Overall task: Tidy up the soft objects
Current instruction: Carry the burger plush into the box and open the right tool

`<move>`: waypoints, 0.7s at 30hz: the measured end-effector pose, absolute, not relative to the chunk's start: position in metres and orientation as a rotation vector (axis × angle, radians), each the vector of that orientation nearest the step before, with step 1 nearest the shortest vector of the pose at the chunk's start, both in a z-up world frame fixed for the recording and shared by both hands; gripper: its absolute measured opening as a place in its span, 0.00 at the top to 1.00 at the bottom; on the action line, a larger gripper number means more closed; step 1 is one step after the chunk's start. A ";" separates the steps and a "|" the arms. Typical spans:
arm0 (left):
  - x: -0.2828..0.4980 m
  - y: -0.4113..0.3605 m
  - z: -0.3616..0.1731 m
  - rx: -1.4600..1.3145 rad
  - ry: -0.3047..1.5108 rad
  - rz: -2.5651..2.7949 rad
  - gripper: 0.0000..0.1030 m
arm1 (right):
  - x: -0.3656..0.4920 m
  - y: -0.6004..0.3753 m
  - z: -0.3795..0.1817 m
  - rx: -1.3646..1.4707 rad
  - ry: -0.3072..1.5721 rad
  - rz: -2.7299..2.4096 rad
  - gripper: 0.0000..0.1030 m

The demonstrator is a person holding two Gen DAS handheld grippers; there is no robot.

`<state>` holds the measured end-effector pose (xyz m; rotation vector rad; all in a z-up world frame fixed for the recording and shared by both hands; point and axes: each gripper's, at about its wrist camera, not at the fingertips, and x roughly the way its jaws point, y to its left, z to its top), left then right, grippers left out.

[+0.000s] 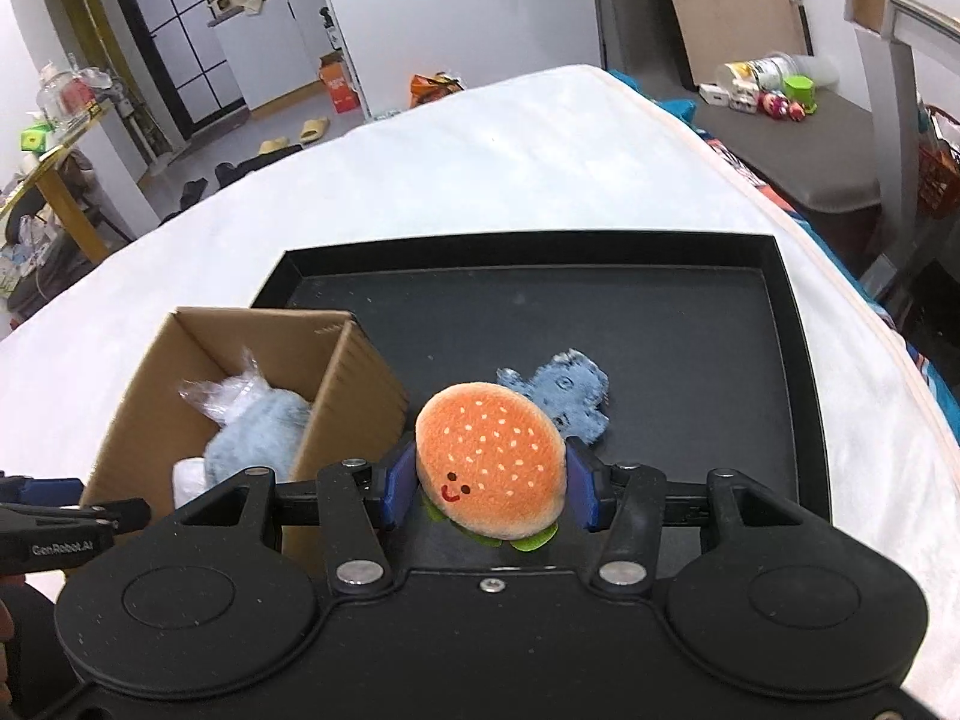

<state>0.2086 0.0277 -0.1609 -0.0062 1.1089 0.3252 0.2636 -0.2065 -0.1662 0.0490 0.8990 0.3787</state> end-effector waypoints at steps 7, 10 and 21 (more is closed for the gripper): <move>0.205 0.030 -0.162 -0.008 1.084 0.289 0.43 | 0.257 -0.195 -0.145 0.083 0.801 0.435 0.52; 0.204 0.034 -0.164 -0.032 1.084 0.278 0.50 | 0.257 -0.191 -0.141 0.082 0.775 0.445 0.52; 0.202 0.045 -0.172 -0.092 1.082 0.229 0.87 | 0.256 -0.166 -0.133 0.065 0.716 0.488 0.52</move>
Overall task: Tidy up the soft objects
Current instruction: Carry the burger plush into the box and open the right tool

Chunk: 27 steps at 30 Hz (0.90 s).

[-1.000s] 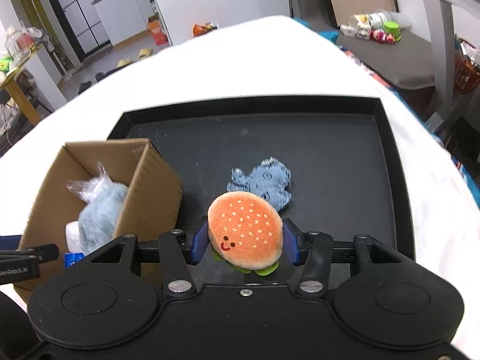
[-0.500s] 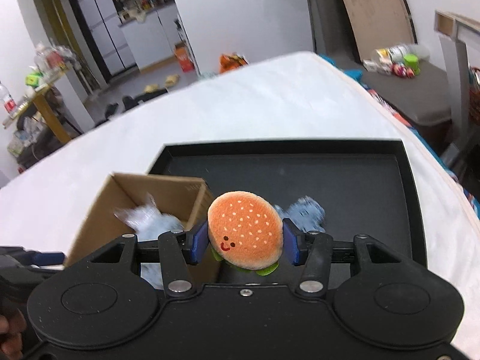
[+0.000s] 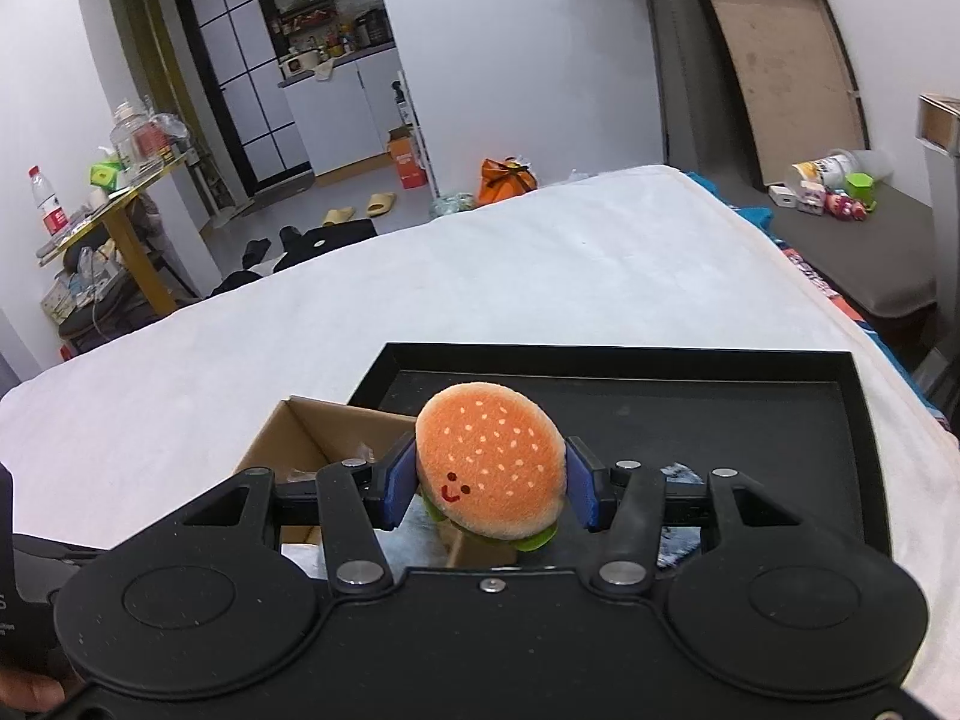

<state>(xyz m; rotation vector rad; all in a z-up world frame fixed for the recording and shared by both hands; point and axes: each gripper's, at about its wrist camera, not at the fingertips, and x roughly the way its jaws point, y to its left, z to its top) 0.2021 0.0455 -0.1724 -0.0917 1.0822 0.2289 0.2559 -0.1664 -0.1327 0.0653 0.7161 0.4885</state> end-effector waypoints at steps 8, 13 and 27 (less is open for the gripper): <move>0.201 0.048 -0.174 -0.116 1.074 0.205 0.91 | 0.256 -0.136 -0.137 0.020 0.725 0.537 0.51; 0.200 0.052 -0.173 -0.136 1.074 0.196 0.91 | 0.255 -0.122 -0.139 -0.001 0.717 0.560 0.47; 0.200 0.057 -0.172 -0.155 1.080 0.184 0.90 | 0.270 -0.150 -0.147 0.015 0.767 0.402 0.33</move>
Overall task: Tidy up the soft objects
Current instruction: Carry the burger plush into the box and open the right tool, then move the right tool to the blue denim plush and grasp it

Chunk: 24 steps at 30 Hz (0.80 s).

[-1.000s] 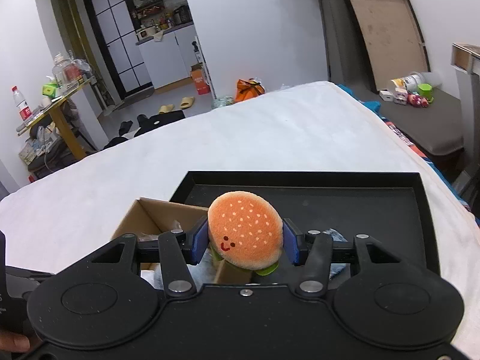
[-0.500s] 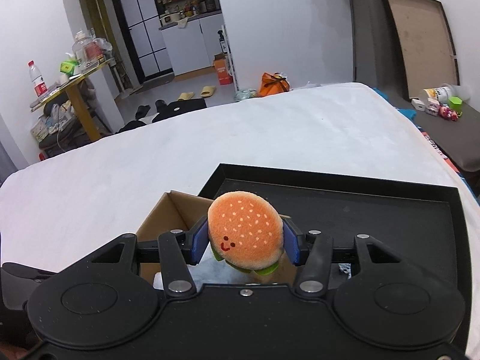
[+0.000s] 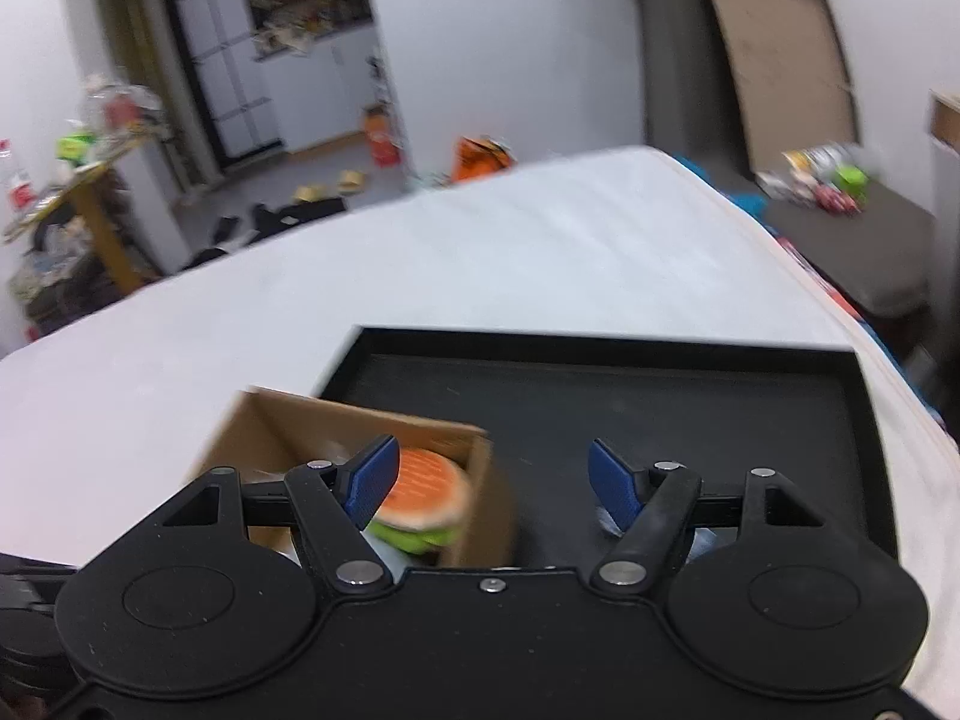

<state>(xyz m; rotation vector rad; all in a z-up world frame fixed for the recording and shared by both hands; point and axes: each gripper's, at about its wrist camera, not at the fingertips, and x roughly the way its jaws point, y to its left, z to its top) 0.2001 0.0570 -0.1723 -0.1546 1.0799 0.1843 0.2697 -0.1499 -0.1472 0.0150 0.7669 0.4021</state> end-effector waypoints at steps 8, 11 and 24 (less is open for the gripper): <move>0.200 0.053 -0.169 -0.133 1.078 0.192 0.90 | 0.280 -0.168 -0.165 0.035 0.852 0.337 0.35; 0.200 0.051 -0.168 -0.127 1.083 0.198 0.88 | 0.284 -0.173 -0.168 0.051 0.866 0.335 0.35; 0.212 0.039 -0.166 -0.095 1.097 0.261 0.71 | 0.315 -0.199 -0.195 0.051 0.953 0.327 0.45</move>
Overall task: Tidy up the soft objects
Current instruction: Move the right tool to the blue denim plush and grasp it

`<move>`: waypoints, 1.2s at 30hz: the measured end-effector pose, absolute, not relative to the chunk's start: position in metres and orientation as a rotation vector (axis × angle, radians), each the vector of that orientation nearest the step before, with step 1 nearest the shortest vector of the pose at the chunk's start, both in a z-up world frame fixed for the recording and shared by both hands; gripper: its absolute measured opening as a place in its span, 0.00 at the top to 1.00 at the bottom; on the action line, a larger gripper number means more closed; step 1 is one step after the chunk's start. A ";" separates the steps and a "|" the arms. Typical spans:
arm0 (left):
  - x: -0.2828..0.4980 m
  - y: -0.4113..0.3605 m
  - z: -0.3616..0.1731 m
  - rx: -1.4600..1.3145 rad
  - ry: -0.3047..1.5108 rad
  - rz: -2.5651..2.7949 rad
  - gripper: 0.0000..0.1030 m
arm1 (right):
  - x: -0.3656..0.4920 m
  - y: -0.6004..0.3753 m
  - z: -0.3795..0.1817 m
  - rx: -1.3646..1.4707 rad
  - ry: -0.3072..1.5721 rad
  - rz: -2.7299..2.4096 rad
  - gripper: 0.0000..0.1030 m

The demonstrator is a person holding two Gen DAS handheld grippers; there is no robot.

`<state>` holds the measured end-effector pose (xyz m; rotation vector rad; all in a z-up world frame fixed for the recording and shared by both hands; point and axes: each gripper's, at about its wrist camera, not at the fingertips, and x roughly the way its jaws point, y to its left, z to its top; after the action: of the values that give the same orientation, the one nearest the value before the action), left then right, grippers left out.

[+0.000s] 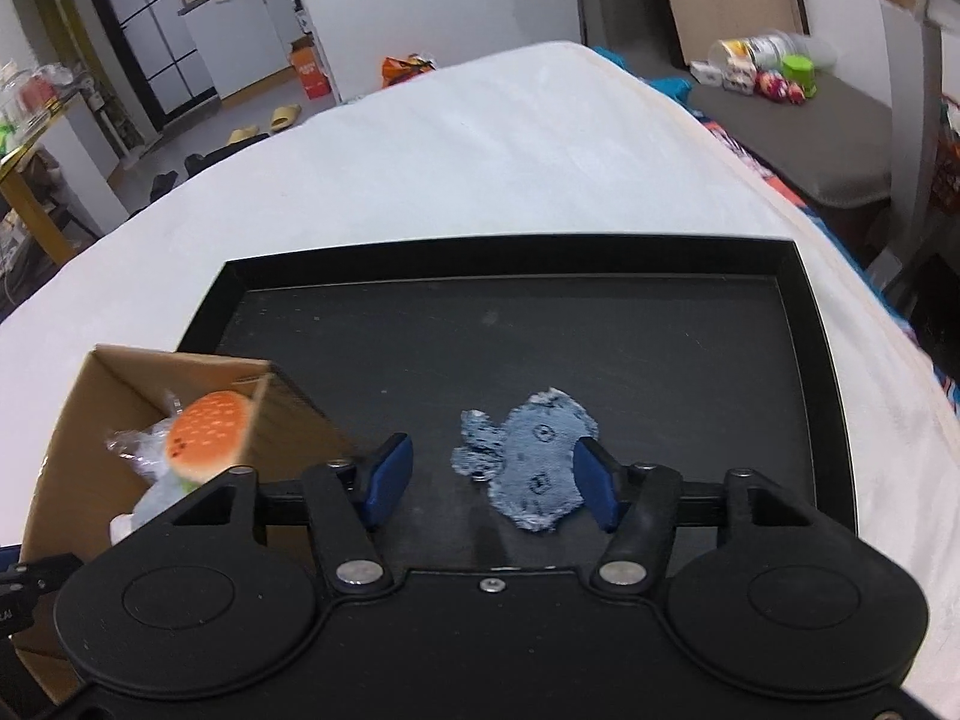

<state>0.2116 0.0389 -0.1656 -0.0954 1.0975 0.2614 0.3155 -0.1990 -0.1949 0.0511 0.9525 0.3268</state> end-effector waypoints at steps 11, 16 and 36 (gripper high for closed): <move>0.221 0.026 -0.163 -0.031 1.100 0.295 0.55 | 0.336 -0.221 -0.220 0.136 1.021 0.319 0.47; 0.227 0.020 -0.163 0.001 1.104 0.300 0.54 | 0.339 -0.218 -0.223 0.136 1.028 0.343 0.47; 0.232 0.019 -0.168 0.045 1.122 0.351 0.53 | 0.343 -0.233 -0.241 0.176 1.085 0.321 0.80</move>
<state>0.2315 0.0187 -0.1678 0.0453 1.1219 0.3506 0.3428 -0.2325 -0.2409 0.1756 1.0845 0.3211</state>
